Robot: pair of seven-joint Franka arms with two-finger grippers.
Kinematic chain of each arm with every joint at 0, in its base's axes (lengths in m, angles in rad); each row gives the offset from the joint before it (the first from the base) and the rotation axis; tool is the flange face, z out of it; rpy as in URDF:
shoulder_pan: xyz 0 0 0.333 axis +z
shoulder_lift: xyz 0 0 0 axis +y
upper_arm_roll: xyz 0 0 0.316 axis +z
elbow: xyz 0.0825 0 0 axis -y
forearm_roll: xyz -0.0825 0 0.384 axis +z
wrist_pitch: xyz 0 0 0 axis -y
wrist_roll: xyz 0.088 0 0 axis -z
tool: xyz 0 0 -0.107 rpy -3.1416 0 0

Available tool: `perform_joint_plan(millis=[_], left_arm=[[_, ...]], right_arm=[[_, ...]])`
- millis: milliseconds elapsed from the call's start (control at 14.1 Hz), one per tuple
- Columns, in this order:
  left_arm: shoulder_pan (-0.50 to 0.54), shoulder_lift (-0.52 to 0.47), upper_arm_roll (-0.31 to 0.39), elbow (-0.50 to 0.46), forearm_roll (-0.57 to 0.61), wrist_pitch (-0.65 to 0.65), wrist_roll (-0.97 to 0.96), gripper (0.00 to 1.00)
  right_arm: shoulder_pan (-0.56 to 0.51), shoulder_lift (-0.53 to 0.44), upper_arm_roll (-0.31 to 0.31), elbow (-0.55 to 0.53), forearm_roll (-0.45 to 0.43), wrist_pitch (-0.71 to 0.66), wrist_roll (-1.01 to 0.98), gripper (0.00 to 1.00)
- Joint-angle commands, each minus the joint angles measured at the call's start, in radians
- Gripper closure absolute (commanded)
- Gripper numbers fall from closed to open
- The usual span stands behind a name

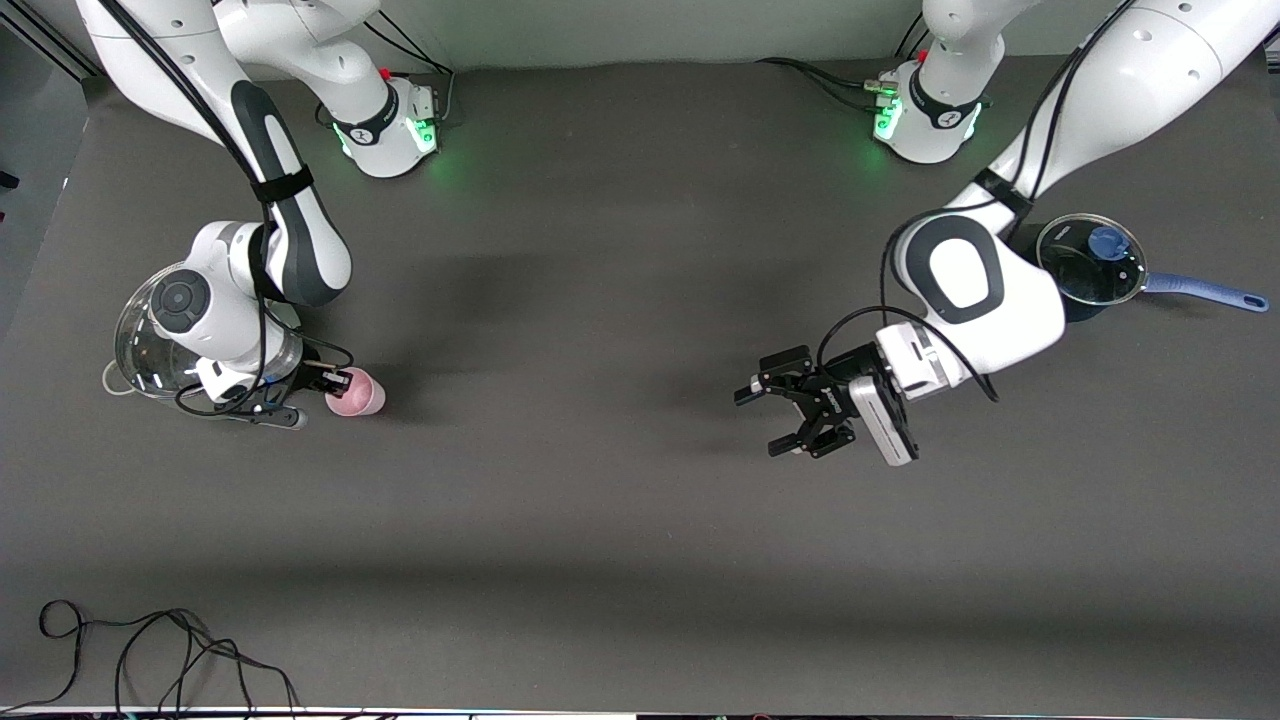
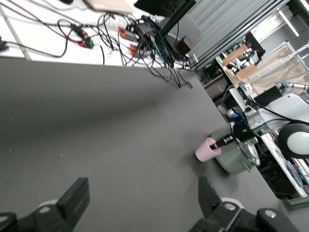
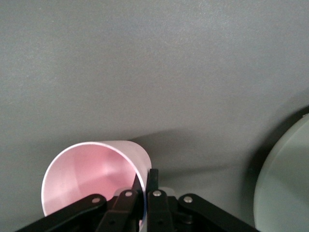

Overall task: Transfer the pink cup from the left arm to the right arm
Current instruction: 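Lower the cup with the right gripper while the left gripper withdraws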

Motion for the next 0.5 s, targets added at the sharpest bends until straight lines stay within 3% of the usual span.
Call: perform_joint_plan(millis=[0, 71, 427], left_arm=[[0.008, -0.156, 0.1, -0.017, 0.104, -0.207, -0.179, 0.0], [0.008, -0.189, 0.145, -0.002, 0.205, -0.305, -0.271, 0.0], [0.123, -0.215, 0.176, 0.193, 0.628, -0.791, -0.633, 0.0]], right_arm=[[0.002, -0.015, -0.005, 0.0, -0.007, 0.007, -0.006, 0.22], [0.004, -0.037, -0.005, 0.003, -0.007, -0.002, -0.002, 0.0], [0.01, -0.187, -0.005, 0.041, -0.016, -0.14, 0.006, 0.0]])
